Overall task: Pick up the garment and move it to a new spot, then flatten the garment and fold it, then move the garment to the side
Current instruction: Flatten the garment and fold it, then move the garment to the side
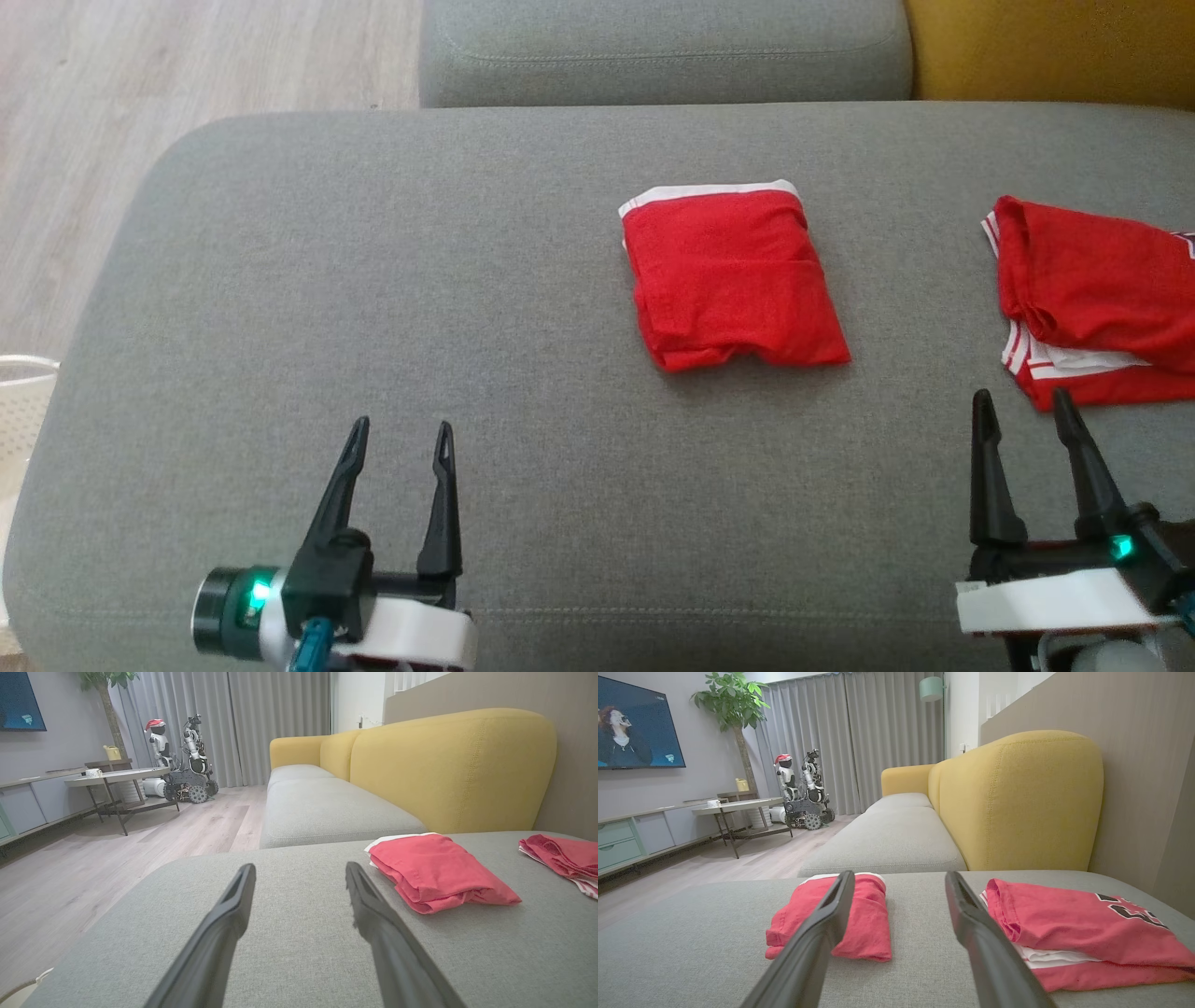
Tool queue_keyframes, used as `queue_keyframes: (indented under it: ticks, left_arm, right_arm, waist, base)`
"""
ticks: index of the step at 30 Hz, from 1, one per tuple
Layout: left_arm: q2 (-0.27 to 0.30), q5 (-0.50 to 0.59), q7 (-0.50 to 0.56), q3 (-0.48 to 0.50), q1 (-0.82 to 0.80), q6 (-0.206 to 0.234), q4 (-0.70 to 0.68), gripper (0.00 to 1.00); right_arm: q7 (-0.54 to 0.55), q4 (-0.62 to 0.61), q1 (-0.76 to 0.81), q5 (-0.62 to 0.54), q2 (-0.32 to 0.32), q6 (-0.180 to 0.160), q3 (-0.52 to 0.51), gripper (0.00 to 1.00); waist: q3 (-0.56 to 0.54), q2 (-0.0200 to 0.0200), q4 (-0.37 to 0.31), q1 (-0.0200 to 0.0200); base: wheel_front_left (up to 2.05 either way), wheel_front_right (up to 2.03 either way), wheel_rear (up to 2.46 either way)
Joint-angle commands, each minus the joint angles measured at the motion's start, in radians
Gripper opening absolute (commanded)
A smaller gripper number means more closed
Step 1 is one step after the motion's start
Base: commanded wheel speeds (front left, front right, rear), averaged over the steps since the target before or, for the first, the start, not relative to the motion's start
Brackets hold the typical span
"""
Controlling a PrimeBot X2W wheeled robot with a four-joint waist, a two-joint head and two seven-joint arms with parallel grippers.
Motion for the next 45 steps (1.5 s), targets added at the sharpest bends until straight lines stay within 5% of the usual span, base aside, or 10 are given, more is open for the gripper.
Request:
queue_keyframes:
  ticks: [1, 23, 37, 45]
  left_arm:
    - [0.003, 0.014, -0.005, 0.025, -0.045, 0.006, -0.030, 1.00]
    - [0.022, 0.011, -0.005, -0.015, -0.063, 0.021, -0.025, 1.00]
    - [0.013, 0.010, -0.005, -0.069, -0.166, 0.000, -0.030, 1.00]
    - [0.004, 0.001, -0.005, -0.102, -0.233, -0.017, -0.029, 1.00]
  right_arm:
    - [-0.008, -0.036, -0.027, -0.009, -0.002, 0.006, 0.023, 1.00]
    - [-0.008, 0.019, -0.056, -0.013, 0.000, 0.006, 0.019, 1.00]
    - [0.072, 0.615, -0.561, 0.064, -0.069, 0.006, 0.028, 1.00]
    - [0.124, 0.856, -0.795, 0.106, -0.131, 0.006, 0.068, 1.00]
  waist:
    - [0.002, -0.0001, 0.004, 0.0001]
    - [0.022, -0.0001, 0.027, 0.0001]
    - [0.176, -0.0001, 0.089, 0.0001]
    - [0.256, -0.0001, 0.133, 0.0001]
  base:
    - [0.00, 0.00, 0.00]
    - [0.00, 0.00, 0.00]
    - [0.00, 0.00, 0.00]
    - [0.00, 0.00, 0.00]
